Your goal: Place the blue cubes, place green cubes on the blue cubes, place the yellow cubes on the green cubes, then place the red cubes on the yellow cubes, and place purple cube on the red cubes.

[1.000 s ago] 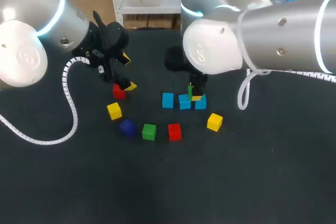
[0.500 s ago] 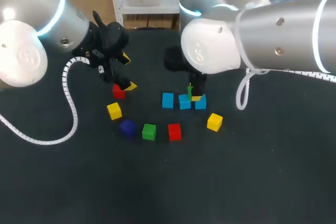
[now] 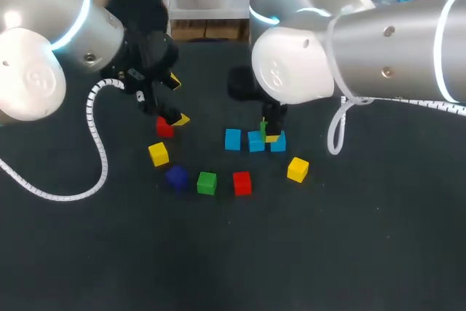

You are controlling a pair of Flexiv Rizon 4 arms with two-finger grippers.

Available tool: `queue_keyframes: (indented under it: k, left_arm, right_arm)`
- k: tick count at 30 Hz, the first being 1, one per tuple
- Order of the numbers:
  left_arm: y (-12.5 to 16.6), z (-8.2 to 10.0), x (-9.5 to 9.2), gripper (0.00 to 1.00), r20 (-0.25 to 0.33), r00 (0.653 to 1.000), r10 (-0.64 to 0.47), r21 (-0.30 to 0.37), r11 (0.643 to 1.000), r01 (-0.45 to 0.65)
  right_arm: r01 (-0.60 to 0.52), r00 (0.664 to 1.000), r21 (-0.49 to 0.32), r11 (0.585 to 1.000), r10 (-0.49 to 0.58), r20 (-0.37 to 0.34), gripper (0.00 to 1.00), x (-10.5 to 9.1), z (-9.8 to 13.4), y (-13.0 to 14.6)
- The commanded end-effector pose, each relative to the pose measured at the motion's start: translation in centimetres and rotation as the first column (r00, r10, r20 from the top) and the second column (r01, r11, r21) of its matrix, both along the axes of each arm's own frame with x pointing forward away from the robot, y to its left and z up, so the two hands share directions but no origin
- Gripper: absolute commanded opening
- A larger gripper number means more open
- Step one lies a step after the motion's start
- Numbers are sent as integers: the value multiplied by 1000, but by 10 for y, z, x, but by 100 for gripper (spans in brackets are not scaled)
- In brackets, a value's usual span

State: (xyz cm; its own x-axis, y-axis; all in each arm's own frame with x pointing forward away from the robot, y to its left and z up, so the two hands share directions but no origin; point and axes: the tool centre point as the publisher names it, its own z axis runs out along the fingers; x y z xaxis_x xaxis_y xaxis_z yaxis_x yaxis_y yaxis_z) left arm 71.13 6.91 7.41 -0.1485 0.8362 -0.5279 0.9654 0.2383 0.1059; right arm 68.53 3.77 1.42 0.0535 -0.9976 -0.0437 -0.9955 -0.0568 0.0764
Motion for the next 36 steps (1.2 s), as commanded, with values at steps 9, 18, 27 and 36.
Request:
queue_keyframes:
  k: [9, 18, 27, 36]
  left_arm:
    - [2, -1, 0, 100, 3, 1000, -4, -6, 1000, 5]
    - [2, -1, 0, 100, 3, 1000, -4, -6, 1000, 5]
    - [2, -1, 0, 100, 3, 1000, -4, -6, 1000, 5]
    - [2, -1, 0, 100, 3, 1000, -4, -6, 1000, 5]
  right_arm:
    - [5, 1000, 1, 1000, -5, -3, 9, 0, -2, -1]
    - [8, 1000, 4, 1000, -8, -1, 11, 1, -2, -2]
    - [18, 1000, 4, 1000, -18, 8, 13, 2, 1, -5]
    - [15, 1000, 7, 1000, -15, 1, 14, 0, -1, -4]
